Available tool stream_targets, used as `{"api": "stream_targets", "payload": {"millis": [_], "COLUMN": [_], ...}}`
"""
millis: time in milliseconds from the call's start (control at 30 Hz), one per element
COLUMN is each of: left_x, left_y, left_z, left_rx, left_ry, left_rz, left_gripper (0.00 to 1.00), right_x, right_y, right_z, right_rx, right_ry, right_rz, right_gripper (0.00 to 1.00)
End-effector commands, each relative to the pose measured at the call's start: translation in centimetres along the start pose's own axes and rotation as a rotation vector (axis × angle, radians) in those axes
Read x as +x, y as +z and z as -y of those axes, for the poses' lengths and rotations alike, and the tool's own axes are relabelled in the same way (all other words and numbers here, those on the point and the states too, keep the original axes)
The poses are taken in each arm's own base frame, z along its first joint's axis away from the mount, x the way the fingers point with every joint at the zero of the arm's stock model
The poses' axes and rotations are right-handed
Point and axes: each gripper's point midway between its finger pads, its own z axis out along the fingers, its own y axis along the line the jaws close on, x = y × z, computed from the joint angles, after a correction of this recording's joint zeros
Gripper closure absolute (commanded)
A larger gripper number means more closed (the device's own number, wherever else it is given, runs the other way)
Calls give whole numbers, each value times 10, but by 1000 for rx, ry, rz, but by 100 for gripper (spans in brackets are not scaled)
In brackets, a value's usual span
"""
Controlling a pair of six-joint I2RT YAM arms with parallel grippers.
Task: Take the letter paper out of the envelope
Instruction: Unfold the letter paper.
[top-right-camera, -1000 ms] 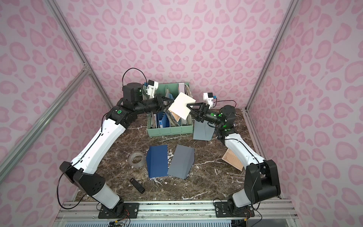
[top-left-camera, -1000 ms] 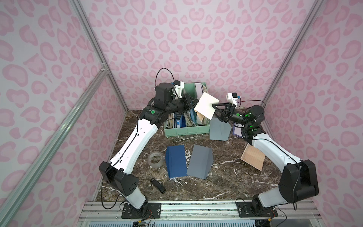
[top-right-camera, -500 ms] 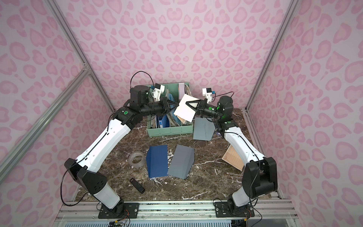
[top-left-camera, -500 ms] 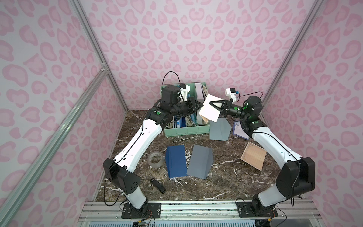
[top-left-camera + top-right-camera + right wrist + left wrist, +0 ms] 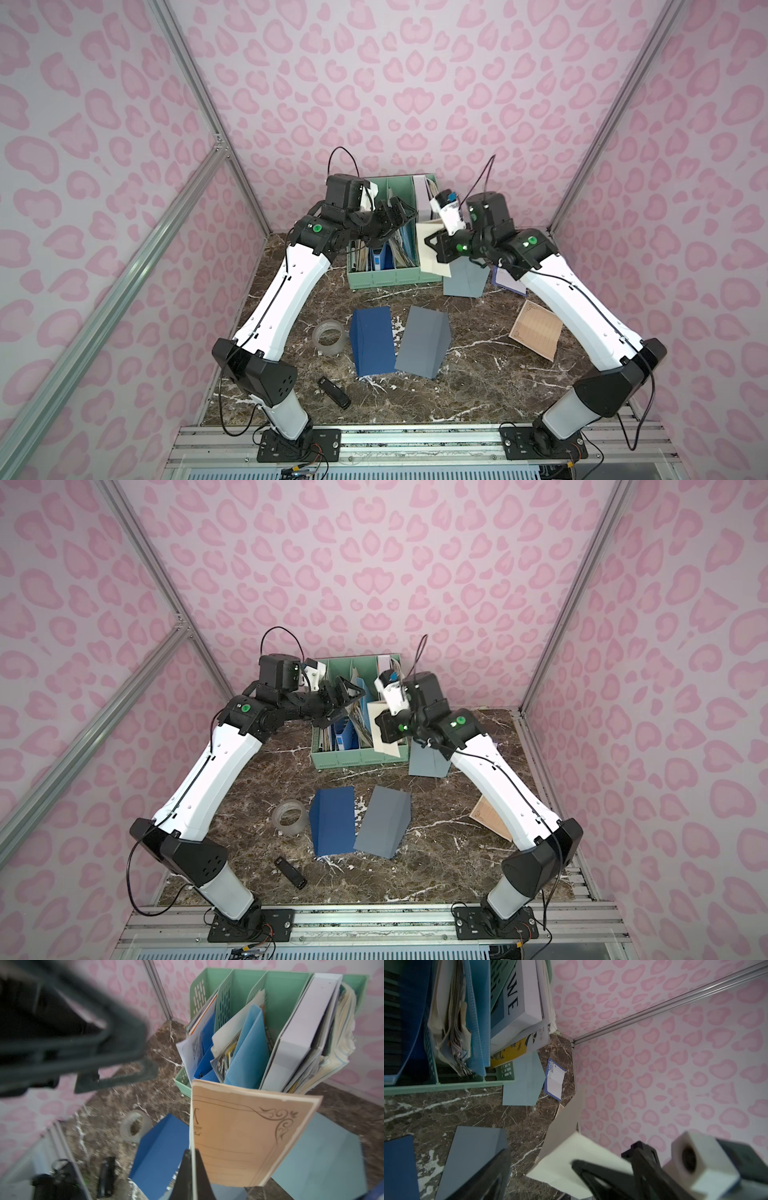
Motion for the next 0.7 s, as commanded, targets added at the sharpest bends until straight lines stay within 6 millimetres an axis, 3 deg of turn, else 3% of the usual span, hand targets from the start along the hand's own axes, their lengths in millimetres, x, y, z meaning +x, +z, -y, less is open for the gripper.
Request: {"api": "stream_targets", "payload": {"millis": [0, 167, 300, 533, 667], "left_x": [21, 23, 27, 37, 54], "left_y": [5, 3, 17, 16, 13], "left_z": [-9, -17, -16, -15, -22], "left_rx": [-11, -10, 41, 49, 26], "left_ry": [-144, -211, -288, -267, -214], "left_rz": [-120, -155, -216, -267, -325], "left_gripper": [9, 8, 9, 14, 18], "right_x": [24, 13, 41, 45, 40], "right_y": [-15, -32, -15, -12, -7], "right_z": [46, 10, 0, 3, 2], "right_rx": [382, 362, 292, 362, 331], "right_ry": [-316, -568, -703, -890, -874], "right_rz": [-67, 155, 86, 114, 115], "right_gripper": [100, 100, 100, 100, 100]}}
